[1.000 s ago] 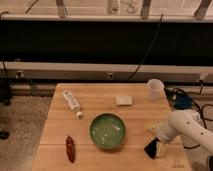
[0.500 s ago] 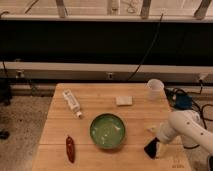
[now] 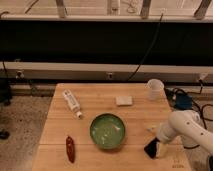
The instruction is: Place the eraser on the white sponge
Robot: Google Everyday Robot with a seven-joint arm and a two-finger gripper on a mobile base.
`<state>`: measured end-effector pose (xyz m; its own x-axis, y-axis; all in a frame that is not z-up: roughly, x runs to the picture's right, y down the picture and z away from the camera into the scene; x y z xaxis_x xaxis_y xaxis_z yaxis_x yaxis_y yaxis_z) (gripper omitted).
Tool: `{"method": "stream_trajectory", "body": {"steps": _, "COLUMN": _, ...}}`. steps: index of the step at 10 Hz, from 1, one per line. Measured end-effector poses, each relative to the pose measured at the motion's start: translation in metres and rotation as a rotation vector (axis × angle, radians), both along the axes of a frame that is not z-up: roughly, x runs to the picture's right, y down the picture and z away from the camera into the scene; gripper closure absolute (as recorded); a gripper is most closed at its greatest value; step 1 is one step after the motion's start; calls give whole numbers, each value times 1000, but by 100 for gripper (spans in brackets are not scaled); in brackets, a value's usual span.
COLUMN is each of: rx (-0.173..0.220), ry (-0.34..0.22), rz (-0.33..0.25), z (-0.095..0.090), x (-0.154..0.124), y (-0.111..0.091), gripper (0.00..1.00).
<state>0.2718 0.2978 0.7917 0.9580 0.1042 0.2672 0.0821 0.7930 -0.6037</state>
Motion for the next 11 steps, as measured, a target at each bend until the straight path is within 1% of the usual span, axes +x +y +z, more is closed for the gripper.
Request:
{"method": "stream_trajectory", "body": {"steps": 5, "rx": -3, "ry": 0, "rz": -3, "z": -1, "x": 0, "y": 1, "gripper": 20}}
{"method": "stream_trajectory", "body": {"steps": 6, "rx": -14, "ry": -4, "rz": -35, "z": -6, "x": -2, "y": 3, "gripper": 20}}
{"method": "stream_trajectory", "body": {"steps": 8, "rx": -37, "ry": -14, "rz": -92, "z": -15, "x": -17, "y": 8, "gripper": 20}}
{"method": "stream_trajectory", "body": {"steps": 9, "rx": -49, "ry": -17, "rz": -126, "z": -17, "x": -21, "y": 7, "gripper": 20}}
{"method": "stream_trajectory", "body": {"steps": 11, "rx": -65, "ry": -16, "rz": -167, "z": -20, "x": -22, "y": 10, "gripper": 22}}
